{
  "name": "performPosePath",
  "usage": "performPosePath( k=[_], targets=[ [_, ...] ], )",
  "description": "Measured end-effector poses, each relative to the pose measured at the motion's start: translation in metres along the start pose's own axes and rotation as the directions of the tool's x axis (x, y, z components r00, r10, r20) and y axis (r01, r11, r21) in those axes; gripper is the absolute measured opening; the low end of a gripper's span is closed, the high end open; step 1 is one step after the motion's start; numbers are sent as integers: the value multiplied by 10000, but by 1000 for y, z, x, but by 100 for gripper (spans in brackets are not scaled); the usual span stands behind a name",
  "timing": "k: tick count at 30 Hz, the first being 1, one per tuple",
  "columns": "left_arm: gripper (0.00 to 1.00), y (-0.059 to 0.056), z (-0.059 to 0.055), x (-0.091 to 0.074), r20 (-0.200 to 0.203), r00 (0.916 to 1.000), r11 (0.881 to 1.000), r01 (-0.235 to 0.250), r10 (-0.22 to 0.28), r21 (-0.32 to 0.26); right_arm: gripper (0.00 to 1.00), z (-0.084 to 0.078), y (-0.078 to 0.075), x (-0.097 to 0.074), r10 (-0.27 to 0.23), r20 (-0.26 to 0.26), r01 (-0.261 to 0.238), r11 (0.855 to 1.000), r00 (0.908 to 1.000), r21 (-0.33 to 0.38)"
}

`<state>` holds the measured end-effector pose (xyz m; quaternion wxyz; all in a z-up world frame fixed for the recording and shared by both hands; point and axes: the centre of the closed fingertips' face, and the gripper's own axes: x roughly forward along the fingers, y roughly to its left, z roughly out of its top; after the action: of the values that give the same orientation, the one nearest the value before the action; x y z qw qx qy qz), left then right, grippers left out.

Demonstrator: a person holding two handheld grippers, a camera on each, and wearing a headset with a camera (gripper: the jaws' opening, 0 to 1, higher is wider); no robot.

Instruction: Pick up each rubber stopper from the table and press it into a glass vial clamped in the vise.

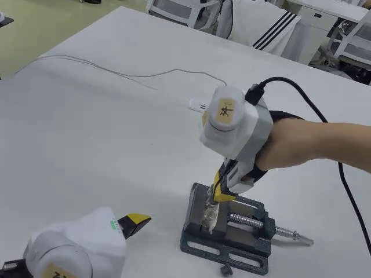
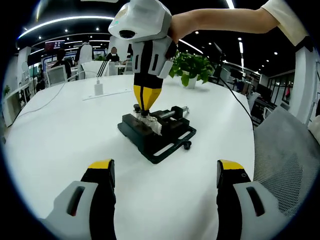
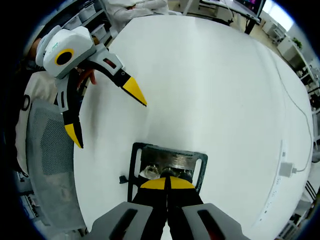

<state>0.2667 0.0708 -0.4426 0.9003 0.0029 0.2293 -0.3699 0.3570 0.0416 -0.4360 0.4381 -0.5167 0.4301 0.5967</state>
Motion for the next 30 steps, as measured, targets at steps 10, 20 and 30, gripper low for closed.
performPosePath(
  k=[10, 20, 30],
  targets=[
    [82, 3, 4, -4, 52, 9999, 9999, -129, 129, 33, 0, -4, 0, -1, -137, -196, 133, 9996, 9997, -229],
    [82, 1, 20, -11, 107, 9999, 9995, -80, 77, 290, 0, -4, 1, -3, -317, -60, 314, 9988, 9995, -388],
    [82, 1, 29, -22, 239, 9994, 9981, -259, 246, 551, 0, -2, 4, -4, -555, 679, 571, 9981, 9961, -219]
  ],
)
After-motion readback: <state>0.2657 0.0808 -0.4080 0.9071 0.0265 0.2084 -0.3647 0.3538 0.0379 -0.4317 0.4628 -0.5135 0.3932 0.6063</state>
